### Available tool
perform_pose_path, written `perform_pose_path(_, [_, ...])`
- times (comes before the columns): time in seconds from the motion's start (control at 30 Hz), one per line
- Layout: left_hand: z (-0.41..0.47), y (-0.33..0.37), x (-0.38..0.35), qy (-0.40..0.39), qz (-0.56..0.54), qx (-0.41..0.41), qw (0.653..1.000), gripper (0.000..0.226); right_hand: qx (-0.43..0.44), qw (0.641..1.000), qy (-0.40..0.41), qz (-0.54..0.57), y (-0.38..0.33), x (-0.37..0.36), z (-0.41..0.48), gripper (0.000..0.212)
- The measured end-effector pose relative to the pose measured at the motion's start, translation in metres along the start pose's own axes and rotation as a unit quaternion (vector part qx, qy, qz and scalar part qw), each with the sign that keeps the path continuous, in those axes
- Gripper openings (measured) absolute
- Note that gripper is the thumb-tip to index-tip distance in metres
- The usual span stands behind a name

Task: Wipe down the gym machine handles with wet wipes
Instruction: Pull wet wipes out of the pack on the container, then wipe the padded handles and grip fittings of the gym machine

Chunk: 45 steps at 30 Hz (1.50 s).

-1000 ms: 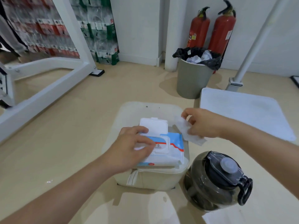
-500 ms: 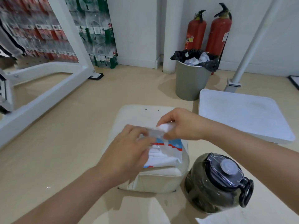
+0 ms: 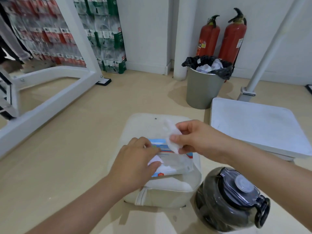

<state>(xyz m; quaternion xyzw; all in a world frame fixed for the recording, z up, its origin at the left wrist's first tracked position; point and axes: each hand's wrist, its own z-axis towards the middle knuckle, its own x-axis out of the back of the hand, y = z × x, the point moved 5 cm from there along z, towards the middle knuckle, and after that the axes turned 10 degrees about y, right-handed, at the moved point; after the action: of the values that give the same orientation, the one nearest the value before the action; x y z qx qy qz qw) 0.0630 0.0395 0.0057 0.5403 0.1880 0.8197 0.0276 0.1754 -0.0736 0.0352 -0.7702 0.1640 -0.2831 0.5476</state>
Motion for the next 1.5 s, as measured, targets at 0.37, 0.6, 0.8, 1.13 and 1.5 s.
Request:
perform_pose_path(0.37, [0.025, 0.015, 0.008, 0.048, -0.542, 0.266, 0.796, 0.024, -0.015, 0.993, 0.010, 0.113, -0.009, 0.008, 0.002, 0.024])
perform_pose_path(0.6, [0.036, 0.003, 0.005, 0.117, -0.502, 0.295, 0.805, 0.024, -0.046, 0.986, 0.022, 0.159, -0.003, 0.023, 0.017, 0.023])
perform_pose_path(0.8, [0.055, 0.018, 0.024, 0.059, -0.492, 0.338, 0.800, 0.020, -0.041, 0.996, 0.030, 0.072, -0.037, 0.028, -0.002, 0.018])
perform_pose_path(1.13, [0.068, 0.136, 0.186, 0.001, -0.569, 0.330, 0.753, 0.015, -0.039, 0.986, 0.156, 0.043, -0.193, 0.070, -0.116, 0.007])
perform_pose_path(1.5, [0.116, 0.294, 0.476, 0.052, -0.626, 0.464, 0.625, 0.029, -0.157, 0.922, 0.160, 0.315, -0.467, 0.135, -0.269, 0.011])
